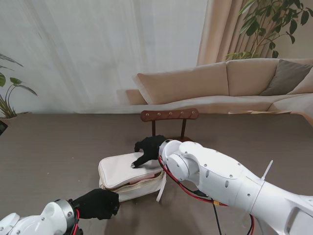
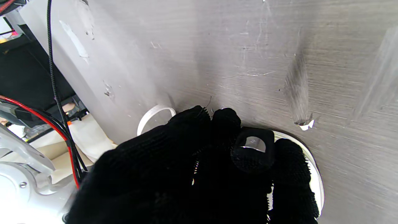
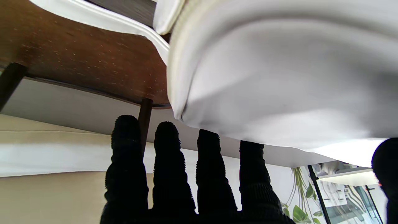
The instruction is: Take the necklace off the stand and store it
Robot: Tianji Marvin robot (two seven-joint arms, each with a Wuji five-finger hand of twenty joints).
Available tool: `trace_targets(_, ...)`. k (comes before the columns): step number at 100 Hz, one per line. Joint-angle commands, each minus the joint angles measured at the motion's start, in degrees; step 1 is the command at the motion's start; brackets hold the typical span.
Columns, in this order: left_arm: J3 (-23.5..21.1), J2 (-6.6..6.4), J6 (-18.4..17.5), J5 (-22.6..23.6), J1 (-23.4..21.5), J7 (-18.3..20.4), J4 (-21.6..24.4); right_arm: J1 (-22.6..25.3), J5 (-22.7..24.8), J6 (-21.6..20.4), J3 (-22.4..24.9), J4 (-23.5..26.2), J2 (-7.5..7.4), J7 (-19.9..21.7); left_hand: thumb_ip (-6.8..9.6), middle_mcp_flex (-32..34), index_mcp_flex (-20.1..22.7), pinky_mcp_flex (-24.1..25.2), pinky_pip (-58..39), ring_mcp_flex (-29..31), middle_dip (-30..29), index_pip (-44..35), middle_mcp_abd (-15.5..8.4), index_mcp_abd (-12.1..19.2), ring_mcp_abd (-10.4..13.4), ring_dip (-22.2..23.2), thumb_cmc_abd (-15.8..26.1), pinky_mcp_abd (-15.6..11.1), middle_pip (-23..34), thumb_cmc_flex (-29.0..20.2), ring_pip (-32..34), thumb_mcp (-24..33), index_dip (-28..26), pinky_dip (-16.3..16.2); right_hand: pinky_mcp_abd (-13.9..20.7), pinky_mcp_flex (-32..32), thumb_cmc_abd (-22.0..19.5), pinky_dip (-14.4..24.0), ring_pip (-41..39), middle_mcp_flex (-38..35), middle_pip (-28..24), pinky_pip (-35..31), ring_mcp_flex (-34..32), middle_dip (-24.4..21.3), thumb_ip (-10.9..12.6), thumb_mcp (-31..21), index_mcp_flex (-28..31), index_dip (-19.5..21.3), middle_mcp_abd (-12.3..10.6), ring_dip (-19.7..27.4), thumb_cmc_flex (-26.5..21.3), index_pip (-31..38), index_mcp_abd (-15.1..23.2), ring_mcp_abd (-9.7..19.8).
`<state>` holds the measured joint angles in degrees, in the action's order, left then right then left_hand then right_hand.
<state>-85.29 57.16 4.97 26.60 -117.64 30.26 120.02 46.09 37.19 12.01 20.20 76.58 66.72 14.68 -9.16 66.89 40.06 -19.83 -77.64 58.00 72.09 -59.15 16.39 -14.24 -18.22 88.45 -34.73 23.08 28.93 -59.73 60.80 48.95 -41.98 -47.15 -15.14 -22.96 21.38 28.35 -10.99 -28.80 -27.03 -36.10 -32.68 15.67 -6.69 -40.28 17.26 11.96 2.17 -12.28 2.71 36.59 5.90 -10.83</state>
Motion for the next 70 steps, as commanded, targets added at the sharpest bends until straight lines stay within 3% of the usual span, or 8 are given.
trace_targets(1, 0.6, 0.73, 0.1, -0.2, 0.2, 0.8, -1.0, 0.6, 0.3, 0.1, 0.2, -0.2, -0.79, 1.4, 0.72, 0.9, 2.7, -0.2, -1.8, 1.1, -0.2, -5.2, 0.8, 4.0, 2.0, 1.5, 1.1, -2.3, 0.8, -0.5, 0.9, 1.4, -1.2, -0.4, 1.1, 10.9, -1.3, 2.8, -1.1, -1.6, -1.5, -1.7, -2.1, 1.3, 1.3, 0.2, 3.3, 3.0, 0.7, -0.9, 1.6, 4.1, -2.3, 0.5)
trace_targets(24, 2.3, 1.17, 0.4, 3.8, 1.6, -2.1, -2.7, 1.5, -1.3, 0.4, 1.5, -0.2, -1.78, 3.5, 0.64, 0.9, 2.8, -0.4, -1.9, 1.2, -0.3, -5.3, 0.5, 4.5, 2.2, 1.5, 1.1, -2.3, 0.8, -0.2, 0.6, 1.4, -1.2, -0.4, 1.4, 10.0, -2.6, 3.0, -5.0, -6.0, -3.7, -6.1, -6.5, 4.0, 1.5, 1.1, 7.6, 6.4, 0.5, -3.6, 1.0, 6.8, -2.6, 0.6)
trace_targets(40, 2.7, 1.42, 0.2, 8.0, 2.6, -3.9, -3.8, 3.8, -1.3, 1.1, 3.7, 2.5, -3.01, 4.9, 0.55, 1.0, 2.8, -0.8, -2.0, 1.2, -0.4, -5.3, 0.0, 5.0, 3.0, 1.5, 0.9, -2.5, 0.8, 0.3, 0.8, 1.6, -1.3, -0.3, 1.5, 9.2, -3.3, 2.7, -7.5, -9.3, -4.7, -9.2, -8.9, 5.6, 1.7, 1.7, 10.7, 8.4, 0.5, -5.2, 0.3, 8.1, -2.5, 0.7)
trace_targets(70, 3.0, 2.47, 0.1, 8.4, 4.2, -9.7, -7.1, 5.0, -3.6, 1.0, 3.7, 5.6, -3.88, 7.7, 0.49, 1.3, 3.1, -1.2, -2.2, 1.6, -0.6, -5.2, 0.1, 4.9, 2.7, 1.5, 0.6, -2.3, 0.8, 0.4, 0.8, 2.2, -1.1, -0.1, 1.7, 8.8, -3.8, 2.1, -8.6, -11.5, -5.0, -11.1, -11.0, 6.4, 1.9, 2.2, 12.6, 9.5, 0.5, -5.9, -0.7, 8.8, -2.6, 0.6)
